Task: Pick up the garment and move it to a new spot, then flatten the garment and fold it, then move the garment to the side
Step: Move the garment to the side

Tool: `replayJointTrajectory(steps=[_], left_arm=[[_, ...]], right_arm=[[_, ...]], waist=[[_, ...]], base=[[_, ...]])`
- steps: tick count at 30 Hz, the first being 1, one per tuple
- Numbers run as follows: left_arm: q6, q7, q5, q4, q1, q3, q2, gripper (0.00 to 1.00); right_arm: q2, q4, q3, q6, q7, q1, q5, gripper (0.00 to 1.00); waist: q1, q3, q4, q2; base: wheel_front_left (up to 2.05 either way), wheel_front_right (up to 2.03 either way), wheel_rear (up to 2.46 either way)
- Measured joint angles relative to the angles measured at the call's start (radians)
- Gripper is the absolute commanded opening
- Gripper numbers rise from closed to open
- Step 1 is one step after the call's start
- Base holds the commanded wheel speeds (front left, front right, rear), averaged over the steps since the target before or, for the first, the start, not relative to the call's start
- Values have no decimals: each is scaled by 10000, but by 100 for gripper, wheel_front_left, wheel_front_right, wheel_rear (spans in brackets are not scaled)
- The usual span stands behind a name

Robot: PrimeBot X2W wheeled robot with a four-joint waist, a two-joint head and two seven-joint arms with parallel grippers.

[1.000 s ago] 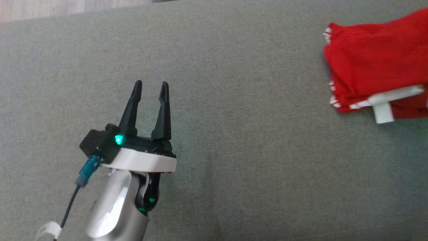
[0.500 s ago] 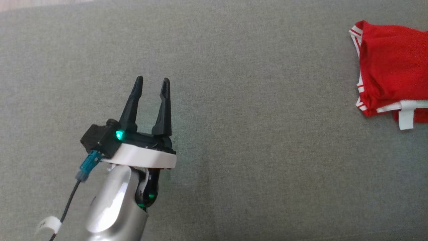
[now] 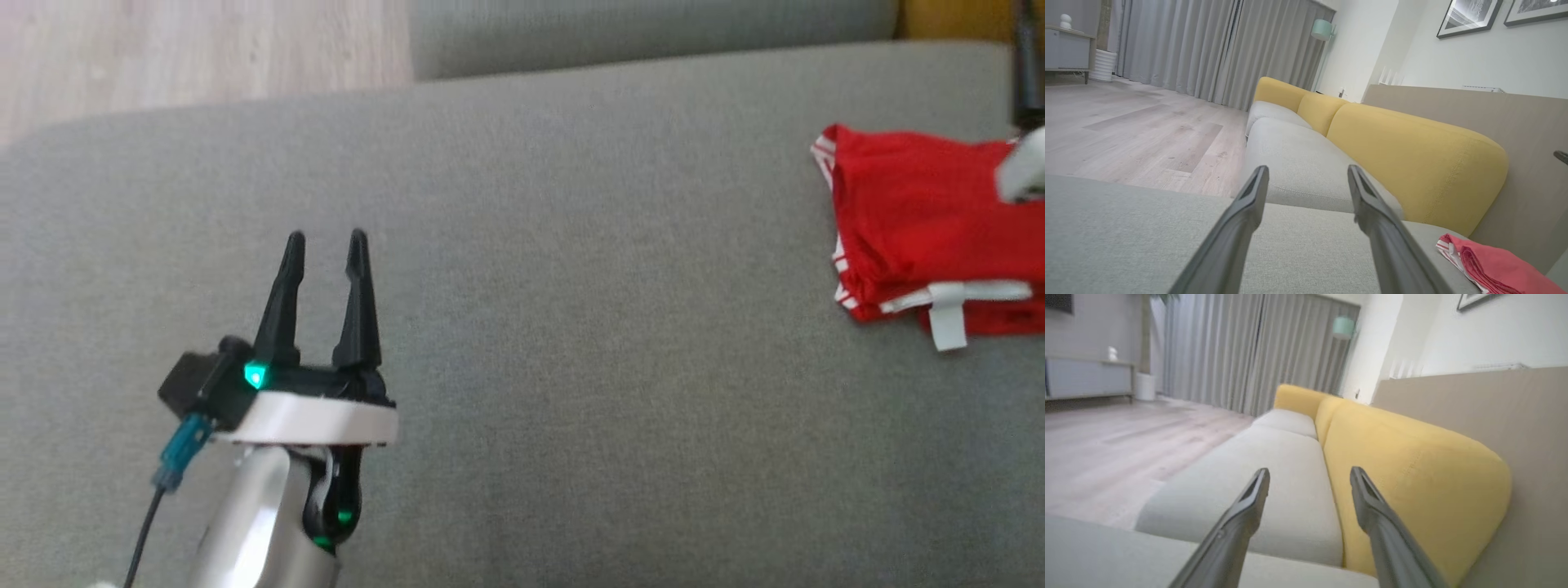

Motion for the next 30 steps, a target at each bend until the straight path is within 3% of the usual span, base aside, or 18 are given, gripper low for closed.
replayJointTrajectory(steps=[6,14,16,22,30], left_arm=[[73,0,-46,-63,622,105,6,100],[146,0,102,52,1300,215,10,100],[171,0,109,56,1464,316,15,100],[157,0,153,115,1629,393,19,100],[94,0,46,15,2005,679,21,100]], right_arm=[[1172,-1290,-464,0,4,1101,314,100],[3509,-2343,-1204,0,-253,3597,531,100],[3835,-2452,-1218,0,-439,4351,562,100],[4015,-2468,-1289,0,-878,6027,520,100],[4123,-3122,-1139,0,-986,6311,855,100]], waist=[[-1,-739,167,0],[-1,-1270,414,0],[-1,-1292,426,0],[0,-1276,418,0],[1,-1245,299,0]], base=[[0,0,0],[0,0,0],[0,0,0],[0,0,0],[0,0,0]])
